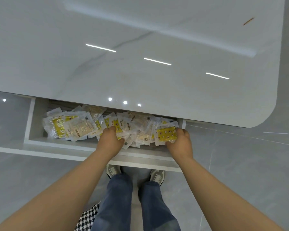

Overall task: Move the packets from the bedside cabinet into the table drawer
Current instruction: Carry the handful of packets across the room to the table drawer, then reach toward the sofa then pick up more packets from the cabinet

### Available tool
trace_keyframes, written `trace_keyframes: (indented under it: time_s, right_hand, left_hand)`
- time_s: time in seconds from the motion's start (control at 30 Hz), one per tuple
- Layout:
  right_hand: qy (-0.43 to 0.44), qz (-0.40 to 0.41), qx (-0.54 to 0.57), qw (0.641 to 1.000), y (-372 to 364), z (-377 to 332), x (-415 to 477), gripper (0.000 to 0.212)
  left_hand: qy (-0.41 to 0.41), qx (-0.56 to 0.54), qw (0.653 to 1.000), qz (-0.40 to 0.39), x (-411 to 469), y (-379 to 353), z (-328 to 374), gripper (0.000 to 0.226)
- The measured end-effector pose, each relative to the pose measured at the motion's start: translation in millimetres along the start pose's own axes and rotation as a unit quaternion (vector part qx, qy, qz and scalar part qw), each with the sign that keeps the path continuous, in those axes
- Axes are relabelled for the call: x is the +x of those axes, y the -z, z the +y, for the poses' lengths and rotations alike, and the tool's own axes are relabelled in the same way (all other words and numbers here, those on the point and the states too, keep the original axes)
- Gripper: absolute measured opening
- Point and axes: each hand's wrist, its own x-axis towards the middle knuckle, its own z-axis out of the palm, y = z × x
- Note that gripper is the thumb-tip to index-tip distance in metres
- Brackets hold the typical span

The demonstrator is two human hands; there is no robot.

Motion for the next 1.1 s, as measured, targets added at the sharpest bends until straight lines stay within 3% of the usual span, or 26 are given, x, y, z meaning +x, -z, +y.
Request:
trace_keyframes:
  time_s: [0.37, 0.6, 0.9, 1.1]
  right_hand:
    - [0.101, -0.036, -0.089, 0.99, 93, -36, -122, 0.044]
    - [0.162, -0.006, -0.176, 0.971, 164, -62, -217, 0.039]
    - [0.207, 0.121, -0.145, 0.96, 280, -71, -310, 0.049]
    - [0.22, 0.264, -0.121, 0.931, 391, -56, -356, 0.05]
  left_hand:
    - [-0.094, 0.084, 0.992, -0.022, -121, 84, 47, 0.041]
    - [-0.194, 0.202, 0.96, -0.007, -210, 149, 74, 0.041]
    - [-0.329, 0.286, 0.899, 0.038, -308, 219, 158, 0.035]
    - [-0.454, 0.32, 0.824, 0.108, -382, 248, 267, 0.041]
